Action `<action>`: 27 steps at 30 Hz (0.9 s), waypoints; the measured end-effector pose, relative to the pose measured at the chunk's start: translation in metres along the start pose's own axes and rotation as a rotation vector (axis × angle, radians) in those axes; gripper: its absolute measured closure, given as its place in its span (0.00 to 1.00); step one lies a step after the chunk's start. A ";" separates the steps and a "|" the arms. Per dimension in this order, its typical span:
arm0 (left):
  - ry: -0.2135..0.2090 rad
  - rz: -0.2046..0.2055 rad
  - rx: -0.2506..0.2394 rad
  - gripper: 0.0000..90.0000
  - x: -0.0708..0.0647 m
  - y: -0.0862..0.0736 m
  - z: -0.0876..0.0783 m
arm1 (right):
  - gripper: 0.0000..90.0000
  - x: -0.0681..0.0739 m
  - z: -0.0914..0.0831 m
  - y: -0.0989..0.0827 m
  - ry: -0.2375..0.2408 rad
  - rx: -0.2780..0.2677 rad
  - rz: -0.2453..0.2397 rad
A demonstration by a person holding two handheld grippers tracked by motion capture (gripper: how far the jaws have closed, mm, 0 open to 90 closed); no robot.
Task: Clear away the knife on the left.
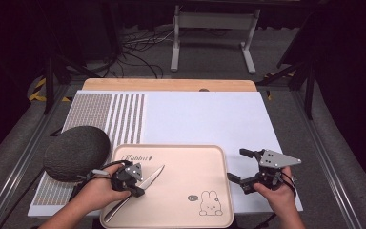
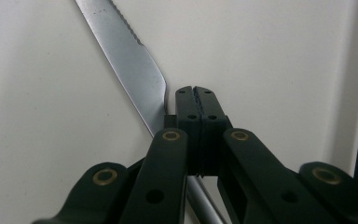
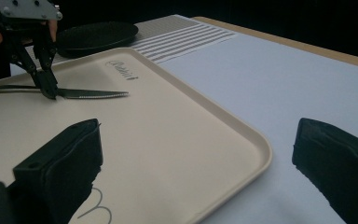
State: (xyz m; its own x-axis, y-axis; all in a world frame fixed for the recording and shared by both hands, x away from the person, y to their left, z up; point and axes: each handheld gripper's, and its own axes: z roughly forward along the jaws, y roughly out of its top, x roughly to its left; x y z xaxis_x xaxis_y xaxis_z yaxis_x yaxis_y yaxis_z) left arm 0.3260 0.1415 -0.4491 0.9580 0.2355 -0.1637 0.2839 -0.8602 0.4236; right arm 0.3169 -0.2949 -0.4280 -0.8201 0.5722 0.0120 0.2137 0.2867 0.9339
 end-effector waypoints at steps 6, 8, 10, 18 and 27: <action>0.012 -0.014 0.001 1.00 0.002 -0.003 -0.002 | 0.03 0.000 0.000 0.000 -0.001 0.000 0.000; 0.017 -0.023 0.002 1.00 0.003 -0.005 -0.003 | 0.03 0.000 0.000 0.000 -0.001 0.000 0.000; 0.023 -0.029 -0.001 1.00 0.004 -0.007 -0.004 | 0.03 0.000 0.000 0.000 -0.001 0.001 0.000; 0.038 -0.053 -0.004 1.00 0.008 -0.014 -0.008 | 0.03 0.000 0.000 0.000 -0.003 0.004 0.000; 0.047 -0.076 -0.008 1.00 0.011 -0.020 -0.012 | 0.03 -0.001 0.001 -0.001 -0.004 0.005 0.000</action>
State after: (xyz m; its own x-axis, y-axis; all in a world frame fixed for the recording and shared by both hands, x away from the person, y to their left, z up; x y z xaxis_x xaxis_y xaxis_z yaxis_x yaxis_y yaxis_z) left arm 0.3311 0.1667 -0.4489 0.9346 0.3206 -0.1540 0.3556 -0.8358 0.4183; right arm 0.3175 -0.2950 -0.4288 -0.8180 0.5752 0.0107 0.2165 0.2907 0.9320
